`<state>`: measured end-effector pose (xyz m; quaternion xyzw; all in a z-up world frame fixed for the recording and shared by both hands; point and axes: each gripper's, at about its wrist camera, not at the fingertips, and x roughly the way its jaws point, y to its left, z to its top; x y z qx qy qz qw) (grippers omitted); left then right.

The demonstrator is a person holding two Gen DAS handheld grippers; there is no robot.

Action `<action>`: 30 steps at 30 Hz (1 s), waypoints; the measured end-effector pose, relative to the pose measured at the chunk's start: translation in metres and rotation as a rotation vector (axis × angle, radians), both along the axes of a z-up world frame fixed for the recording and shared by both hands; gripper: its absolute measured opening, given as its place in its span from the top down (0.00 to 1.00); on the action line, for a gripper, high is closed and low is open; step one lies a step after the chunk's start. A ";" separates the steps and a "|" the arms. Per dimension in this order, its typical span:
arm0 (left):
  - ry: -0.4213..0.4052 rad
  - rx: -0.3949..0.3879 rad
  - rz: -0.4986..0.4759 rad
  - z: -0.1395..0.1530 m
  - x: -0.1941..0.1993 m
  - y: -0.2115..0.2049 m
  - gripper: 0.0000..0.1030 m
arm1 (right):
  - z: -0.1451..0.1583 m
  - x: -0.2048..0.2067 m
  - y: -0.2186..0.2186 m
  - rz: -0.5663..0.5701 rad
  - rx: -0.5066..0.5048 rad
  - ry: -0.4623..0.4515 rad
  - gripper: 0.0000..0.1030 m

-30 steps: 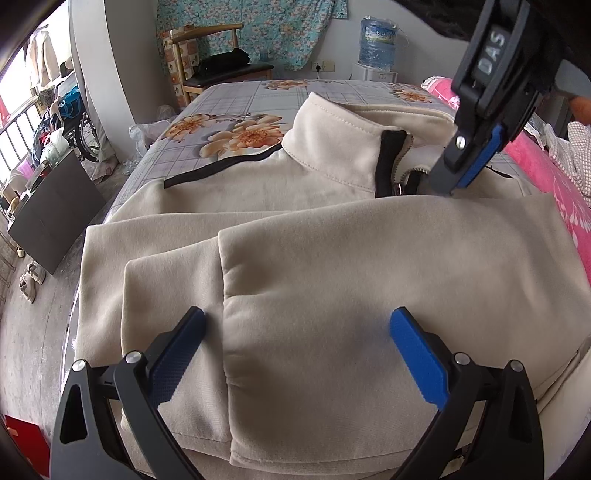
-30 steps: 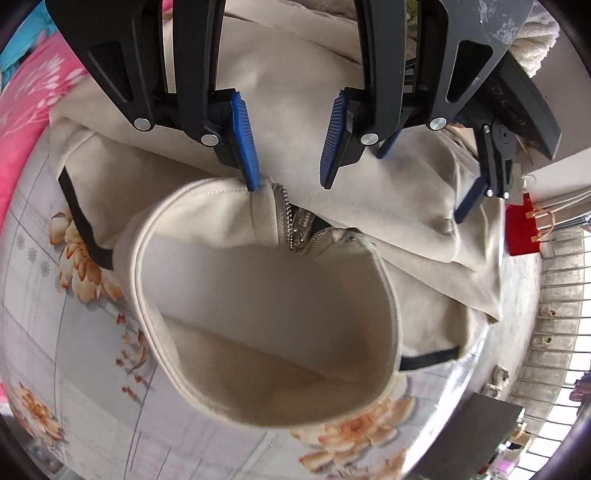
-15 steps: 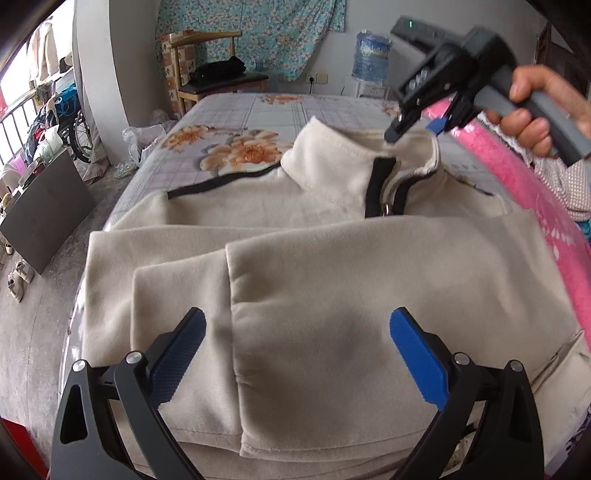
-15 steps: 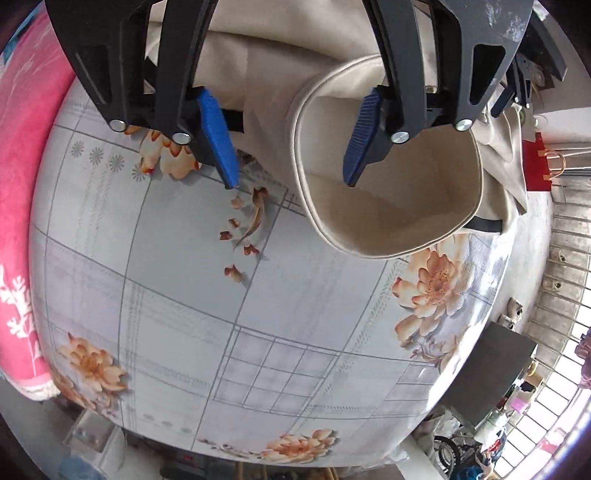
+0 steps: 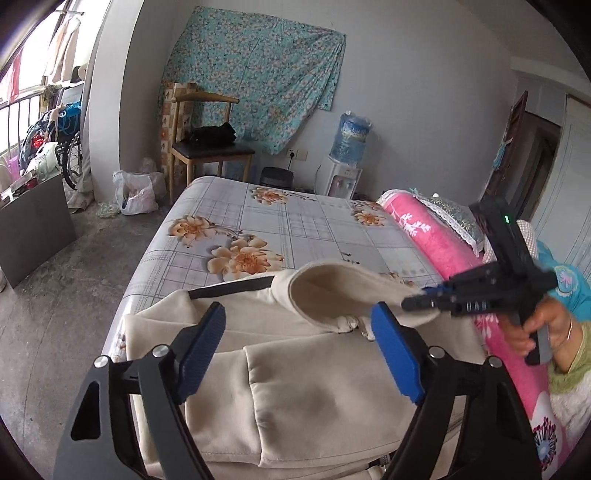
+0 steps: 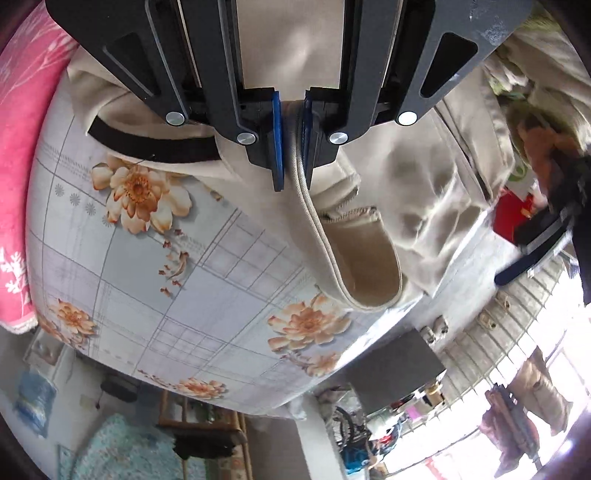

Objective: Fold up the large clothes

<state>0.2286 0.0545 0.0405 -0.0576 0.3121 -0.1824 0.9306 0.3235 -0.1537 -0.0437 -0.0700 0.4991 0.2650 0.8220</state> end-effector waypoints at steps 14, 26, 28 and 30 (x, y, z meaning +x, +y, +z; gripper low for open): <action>0.446 0.027 -0.089 -0.097 0.086 -0.048 0.84 | -0.042 -0.035 0.011 0.099 -0.122 -0.109 0.87; 0.408 -0.003 -0.094 -0.100 0.073 -0.034 0.84 | -0.063 -0.001 -0.090 -0.364 0.543 0.398 0.53; 0.405 0.004 -0.092 -0.099 0.074 -0.036 0.84 | -0.063 0.005 -0.079 -0.373 0.486 0.359 0.67; 0.411 0.003 -0.095 -0.098 0.074 -0.038 0.84 | -0.056 0.013 -0.073 -0.378 0.434 0.301 0.81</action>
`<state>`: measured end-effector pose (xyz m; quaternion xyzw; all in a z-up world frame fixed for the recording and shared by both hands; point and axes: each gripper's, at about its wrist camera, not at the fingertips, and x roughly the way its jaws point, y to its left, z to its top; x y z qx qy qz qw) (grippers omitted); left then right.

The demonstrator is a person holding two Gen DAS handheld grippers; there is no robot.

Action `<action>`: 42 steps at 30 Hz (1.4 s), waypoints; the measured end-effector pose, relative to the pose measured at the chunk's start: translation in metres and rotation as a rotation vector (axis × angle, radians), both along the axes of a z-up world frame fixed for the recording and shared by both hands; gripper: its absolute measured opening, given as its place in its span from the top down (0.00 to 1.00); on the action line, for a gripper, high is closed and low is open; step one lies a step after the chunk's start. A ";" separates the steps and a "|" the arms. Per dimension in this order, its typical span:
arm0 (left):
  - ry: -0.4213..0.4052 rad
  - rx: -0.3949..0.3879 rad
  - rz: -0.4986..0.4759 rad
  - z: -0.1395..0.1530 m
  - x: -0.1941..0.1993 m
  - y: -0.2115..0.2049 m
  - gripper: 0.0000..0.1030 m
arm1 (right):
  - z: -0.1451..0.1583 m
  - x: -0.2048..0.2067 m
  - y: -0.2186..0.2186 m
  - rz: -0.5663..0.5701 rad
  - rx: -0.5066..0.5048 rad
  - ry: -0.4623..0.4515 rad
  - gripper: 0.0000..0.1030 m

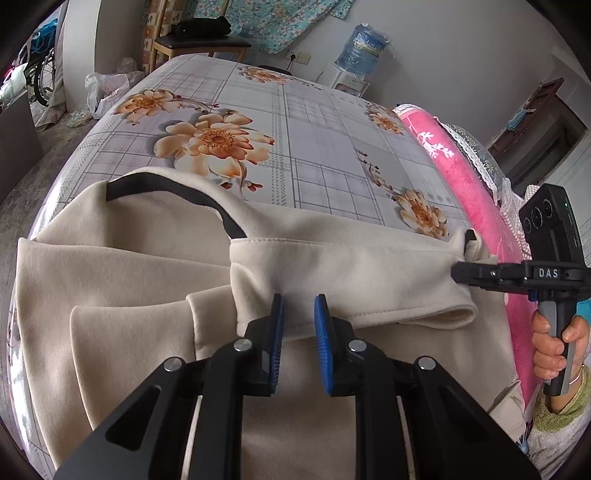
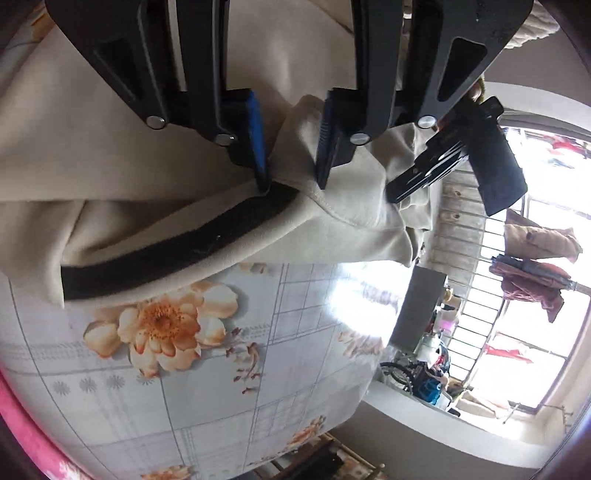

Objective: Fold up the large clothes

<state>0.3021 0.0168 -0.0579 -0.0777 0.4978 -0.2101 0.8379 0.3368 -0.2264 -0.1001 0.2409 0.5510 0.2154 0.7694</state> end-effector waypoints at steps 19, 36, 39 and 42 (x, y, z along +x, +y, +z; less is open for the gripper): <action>-0.026 0.035 -0.055 0.006 -0.015 -0.004 0.88 | 0.031 -0.027 0.063 0.089 -0.335 -0.279 0.68; -0.025 0.130 0.002 0.004 -0.004 -0.004 0.87 | 0.005 -0.056 0.085 0.162 -0.559 -0.300 0.68; -0.051 0.128 0.052 0.015 -0.028 0.024 0.87 | 0.016 -0.080 0.082 0.145 -0.613 -0.312 0.58; -0.084 0.075 0.095 0.028 -0.060 0.061 0.87 | 0.032 -0.113 0.078 0.140 -0.559 -0.329 0.50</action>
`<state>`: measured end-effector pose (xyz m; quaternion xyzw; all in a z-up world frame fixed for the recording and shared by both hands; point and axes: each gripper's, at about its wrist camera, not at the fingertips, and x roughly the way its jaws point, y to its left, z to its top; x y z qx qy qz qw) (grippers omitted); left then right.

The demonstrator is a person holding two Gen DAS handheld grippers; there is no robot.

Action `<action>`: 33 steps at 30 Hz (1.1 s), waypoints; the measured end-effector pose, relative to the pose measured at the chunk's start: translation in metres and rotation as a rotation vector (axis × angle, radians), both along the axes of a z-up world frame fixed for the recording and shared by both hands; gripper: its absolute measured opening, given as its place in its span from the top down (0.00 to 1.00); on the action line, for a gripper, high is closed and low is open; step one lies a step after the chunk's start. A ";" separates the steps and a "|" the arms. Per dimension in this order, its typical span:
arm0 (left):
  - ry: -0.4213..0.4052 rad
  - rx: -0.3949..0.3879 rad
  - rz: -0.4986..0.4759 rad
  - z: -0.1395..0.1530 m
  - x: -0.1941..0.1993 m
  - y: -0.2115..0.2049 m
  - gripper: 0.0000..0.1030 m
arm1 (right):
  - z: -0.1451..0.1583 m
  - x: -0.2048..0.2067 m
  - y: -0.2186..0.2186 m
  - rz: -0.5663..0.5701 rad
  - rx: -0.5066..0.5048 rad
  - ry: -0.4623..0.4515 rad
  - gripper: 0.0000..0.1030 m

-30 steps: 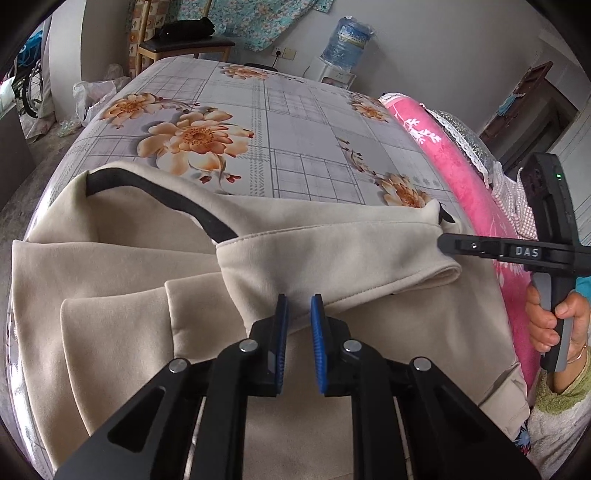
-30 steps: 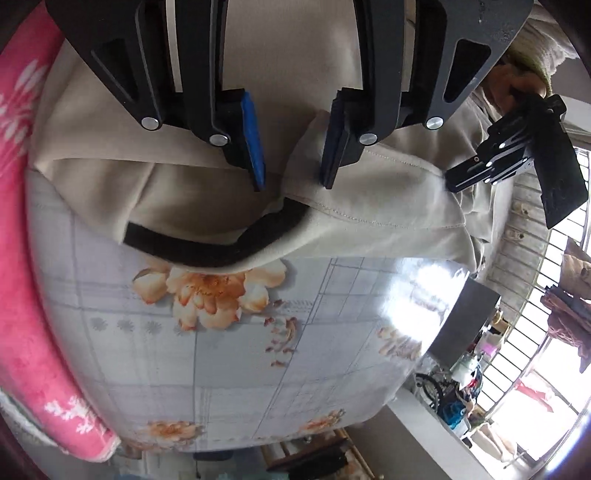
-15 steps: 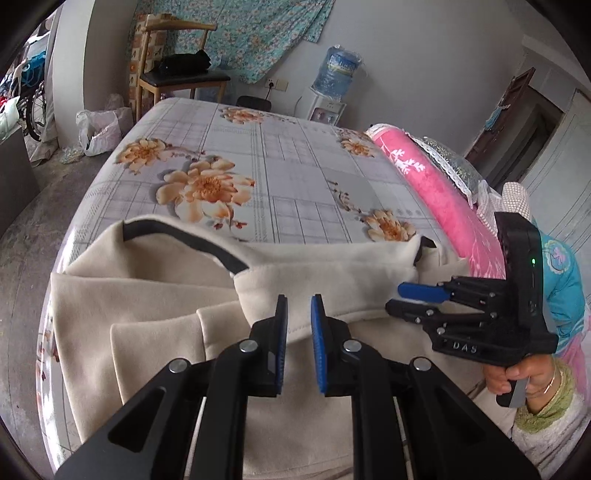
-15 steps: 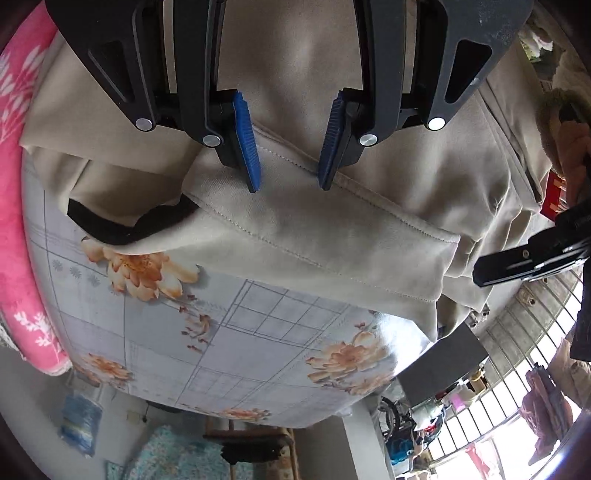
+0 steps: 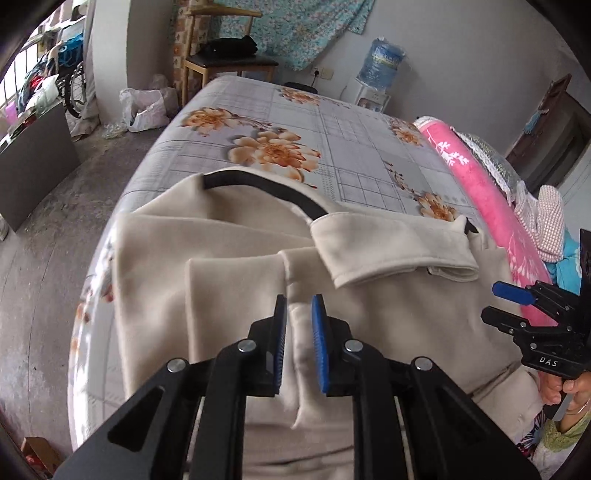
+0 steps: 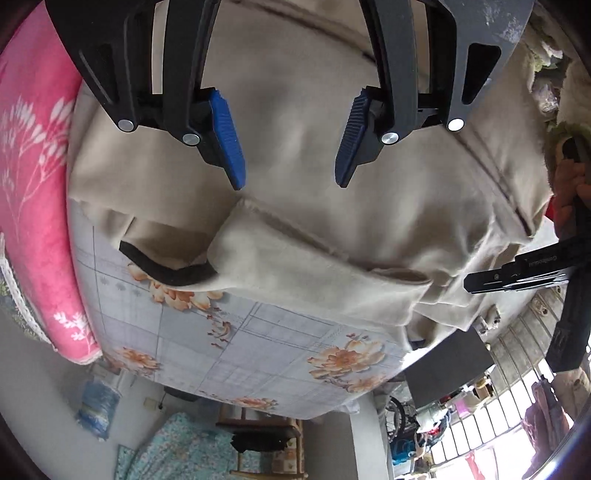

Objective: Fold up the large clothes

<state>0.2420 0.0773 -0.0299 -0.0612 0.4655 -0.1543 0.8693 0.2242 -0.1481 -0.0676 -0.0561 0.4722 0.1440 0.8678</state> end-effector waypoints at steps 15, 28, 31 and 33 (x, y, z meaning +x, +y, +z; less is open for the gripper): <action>-0.019 0.011 0.112 -0.023 -0.137 0.090 0.86 | -0.041 -0.124 0.018 -0.014 0.103 0.127 0.32; -0.008 0.077 0.128 -0.034 -0.120 0.102 0.63 | -0.045 -0.123 0.020 -0.037 0.131 0.128 0.25; 0.005 0.044 0.119 -0.038 -0.115 0.106 0.63 | -0.045 -0.123 0.018 -0.038 0.144 0.128 0.24; 0.005 0.036 0.105 -0.038 -0.114 0.106 0.63 | -0.045 -0.123 0.017 -0.038 0.151 0.129 0.24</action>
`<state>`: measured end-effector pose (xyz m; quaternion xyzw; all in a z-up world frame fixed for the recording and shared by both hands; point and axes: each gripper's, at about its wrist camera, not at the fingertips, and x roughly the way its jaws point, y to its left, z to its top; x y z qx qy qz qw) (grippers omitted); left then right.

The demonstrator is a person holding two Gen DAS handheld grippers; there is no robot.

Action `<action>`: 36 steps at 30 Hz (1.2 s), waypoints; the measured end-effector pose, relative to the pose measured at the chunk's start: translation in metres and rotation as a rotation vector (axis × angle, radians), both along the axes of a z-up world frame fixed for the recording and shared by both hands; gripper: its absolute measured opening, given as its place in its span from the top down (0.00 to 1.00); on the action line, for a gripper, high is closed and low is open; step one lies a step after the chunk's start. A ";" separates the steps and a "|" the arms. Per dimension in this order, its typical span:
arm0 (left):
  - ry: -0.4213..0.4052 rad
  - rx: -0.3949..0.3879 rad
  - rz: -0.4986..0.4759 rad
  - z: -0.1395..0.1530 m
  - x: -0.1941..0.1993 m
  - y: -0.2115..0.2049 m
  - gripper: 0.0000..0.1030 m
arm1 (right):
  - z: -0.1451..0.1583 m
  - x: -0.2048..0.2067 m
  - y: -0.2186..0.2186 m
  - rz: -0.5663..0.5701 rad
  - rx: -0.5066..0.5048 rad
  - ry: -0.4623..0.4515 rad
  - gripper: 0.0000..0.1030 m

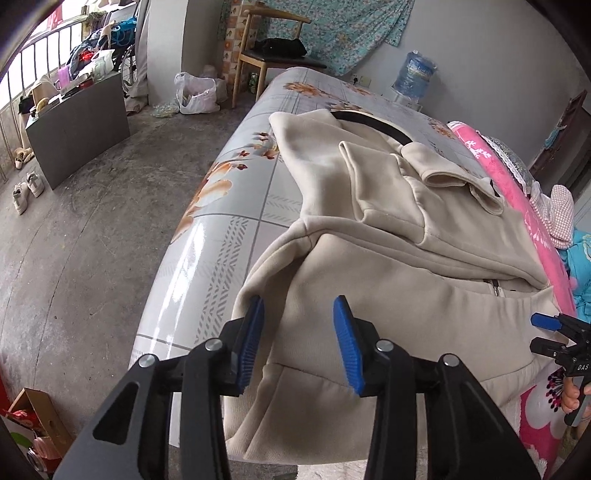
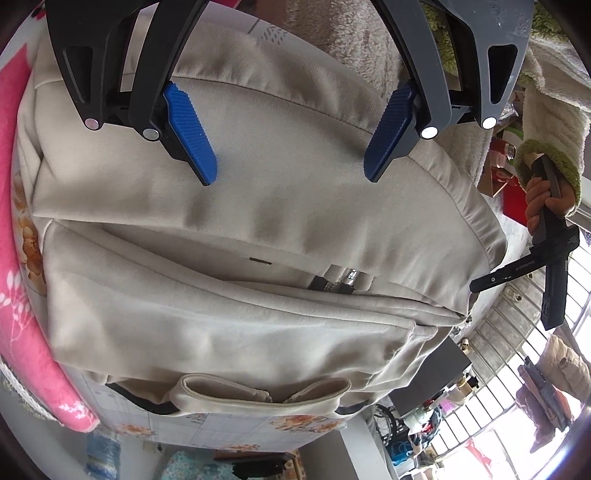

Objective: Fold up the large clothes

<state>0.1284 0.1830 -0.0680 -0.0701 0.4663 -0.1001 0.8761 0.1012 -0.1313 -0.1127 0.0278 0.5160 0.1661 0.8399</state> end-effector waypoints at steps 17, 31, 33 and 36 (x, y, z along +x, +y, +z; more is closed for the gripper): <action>0.062 -0.231 -0.026 0.000 0.027 0.004 0.64 | 0.003 -0.005 -0.011 0.000 0.043 -0.012 0.24; 0.112 -0.533 -0.092 -0.015 0.037 0.024 0.65 | 0.003 -0.010 -0.021 0.012 0.085 -0.038 0.24; 0.095 -0.466 -0.112 -0.010 0.033 0.015 0.65 | 0.004 -0.012 -0.024 0.011 0.101 -0.041 0.24; 0.090 -0.265 -0.090 -0.003 0.028 -0.001 0.69 | 0.006 -0.016 -0.033 -0.010 0.124 -0.045 0.24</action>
